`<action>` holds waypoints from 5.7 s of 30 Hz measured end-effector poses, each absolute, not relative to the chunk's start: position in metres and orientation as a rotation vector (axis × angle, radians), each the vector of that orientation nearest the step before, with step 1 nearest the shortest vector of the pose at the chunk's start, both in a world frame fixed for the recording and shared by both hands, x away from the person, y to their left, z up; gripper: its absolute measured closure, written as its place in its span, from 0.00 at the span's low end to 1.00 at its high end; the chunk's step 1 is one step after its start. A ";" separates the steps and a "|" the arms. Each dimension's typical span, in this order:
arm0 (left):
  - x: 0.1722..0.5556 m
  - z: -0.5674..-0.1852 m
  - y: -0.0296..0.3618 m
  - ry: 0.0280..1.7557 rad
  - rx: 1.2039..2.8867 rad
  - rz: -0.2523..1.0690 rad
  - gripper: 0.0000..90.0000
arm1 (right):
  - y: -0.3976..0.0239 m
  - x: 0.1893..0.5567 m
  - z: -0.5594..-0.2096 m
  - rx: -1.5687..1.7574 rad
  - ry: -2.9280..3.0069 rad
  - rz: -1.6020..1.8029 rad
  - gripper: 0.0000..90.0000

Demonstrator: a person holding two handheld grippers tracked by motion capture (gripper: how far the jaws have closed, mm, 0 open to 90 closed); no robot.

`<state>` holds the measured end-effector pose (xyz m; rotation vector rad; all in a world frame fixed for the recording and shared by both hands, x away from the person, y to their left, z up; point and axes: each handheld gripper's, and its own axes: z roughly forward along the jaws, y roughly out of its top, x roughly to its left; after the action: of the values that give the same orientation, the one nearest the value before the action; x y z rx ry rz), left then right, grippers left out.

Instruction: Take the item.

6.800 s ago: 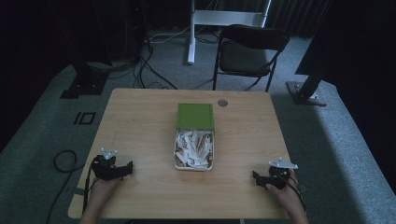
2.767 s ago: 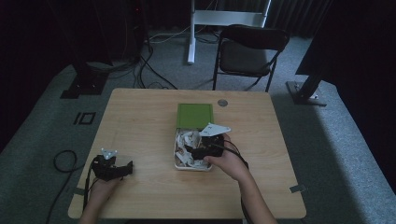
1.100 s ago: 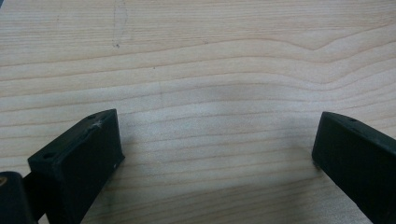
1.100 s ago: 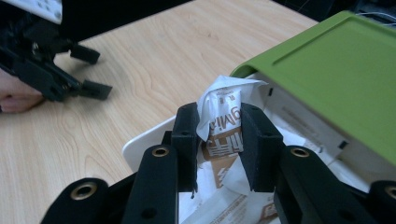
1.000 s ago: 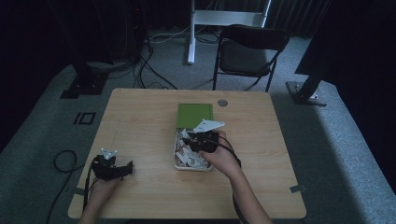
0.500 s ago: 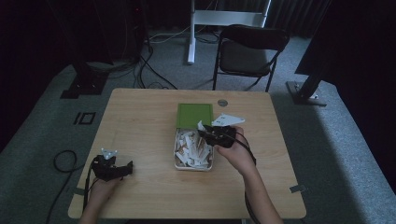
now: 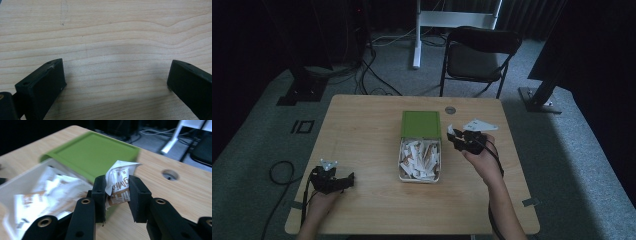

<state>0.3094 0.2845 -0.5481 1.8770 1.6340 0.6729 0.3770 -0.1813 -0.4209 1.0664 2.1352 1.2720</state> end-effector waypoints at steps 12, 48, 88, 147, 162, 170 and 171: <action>0.309 -0.548 0.285 1.635 1.878 0.672 0.03 | -0.219 0.388 -0.442 1.186 2.029 1.170 0.77; 0.309 -0.548 0.285 1.635 1.878 0.672 0.03 | -0.258 0.451 -0.528 1.520 1.876 0.926 0.77; 0.309 -0.548 0.285 1.635 1.878 0.672 0.03 | -0.262 0.432 -0.524 1.560 1.867 0.977 0.15; 0.309 -0.548 0.285 1.634 1.880 0.672 0.03 | -0.286 0.302 -0.545 1.527 1.898 0.946 0.15; 0.309 -0.548 0.285 1.634 1.880 0.672 0.03 | -0.291 0.279 -0.553 1.519 1.937 0.877 0.16; 0.309 -0.548 0.285 1.634 1.880 0.672 0.03 | -0.297 0.272 -0.554 1.561 1.954 0.863 0.16; 0.309 -0.548 0.285 1.634 1.881 0.672 0.03 | -0.298 0.272 -0.554 1.570 1.948 0.865 0.16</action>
<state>0.3093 0.2847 -0.5480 1.8805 1.6342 0.6724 0.2716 -0.2978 -0.5541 1.5698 1.9483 0.8655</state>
